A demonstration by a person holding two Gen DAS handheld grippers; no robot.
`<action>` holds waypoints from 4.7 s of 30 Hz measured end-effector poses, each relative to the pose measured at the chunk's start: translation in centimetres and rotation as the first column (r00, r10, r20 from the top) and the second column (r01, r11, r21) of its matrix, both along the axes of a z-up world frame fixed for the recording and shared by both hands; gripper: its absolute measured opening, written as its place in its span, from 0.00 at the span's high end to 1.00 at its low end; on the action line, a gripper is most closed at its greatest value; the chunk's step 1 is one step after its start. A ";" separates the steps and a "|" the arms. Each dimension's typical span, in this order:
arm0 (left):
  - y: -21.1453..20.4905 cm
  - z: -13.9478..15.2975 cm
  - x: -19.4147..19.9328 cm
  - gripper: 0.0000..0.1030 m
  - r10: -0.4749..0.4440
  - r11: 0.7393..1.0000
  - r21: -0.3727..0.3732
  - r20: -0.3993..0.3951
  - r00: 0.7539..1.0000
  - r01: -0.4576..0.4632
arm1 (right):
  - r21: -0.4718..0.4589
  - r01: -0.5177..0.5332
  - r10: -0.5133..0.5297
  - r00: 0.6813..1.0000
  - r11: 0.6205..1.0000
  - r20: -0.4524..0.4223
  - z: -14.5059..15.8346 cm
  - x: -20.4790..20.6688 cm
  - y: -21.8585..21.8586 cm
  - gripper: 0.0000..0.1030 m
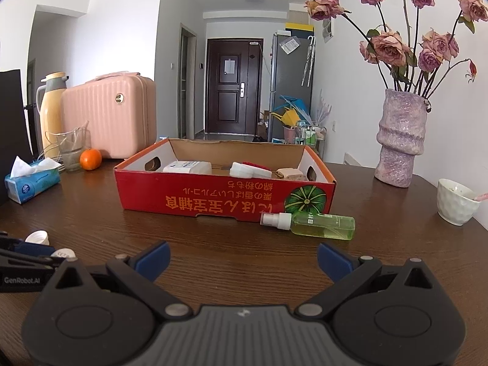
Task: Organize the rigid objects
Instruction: 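Lift the white disc container with the left gripper, then grasp the green spray bottle on the table with the right gripper while the left holds the disc, then carry the disc in the left gripper toward the box while the right carries the green bottle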
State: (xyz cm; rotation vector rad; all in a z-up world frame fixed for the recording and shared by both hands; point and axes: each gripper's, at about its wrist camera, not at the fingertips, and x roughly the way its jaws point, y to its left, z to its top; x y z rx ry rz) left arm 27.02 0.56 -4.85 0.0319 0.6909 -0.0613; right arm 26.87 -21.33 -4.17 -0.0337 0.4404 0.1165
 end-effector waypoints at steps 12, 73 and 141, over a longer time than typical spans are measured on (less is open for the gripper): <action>0.5 2.1 0.0 0.61 0.038 0.999 -0.015 0.073 0.997 -0.037 | 0.021 0.063 -0.062 0.998 0.998 -0.027 -0.4 2.3 -2.1 0.00; -1.0 3.0 3.3 0.61 0.046 0.999 -0.012 0.133 0.990 -0.045 | 0.010 -0.142 0.138 0.947 0.990 -0.291 -3.4 11.3 -6.3 0.58; -3.6 7.5 2.2 0.61 0.053 0.998 -0.045 0.245 0.968 -0.043 | 0.187 -0.089 0.085 0.996 0.978 0.028 4.1 2.3 -2.6 0.71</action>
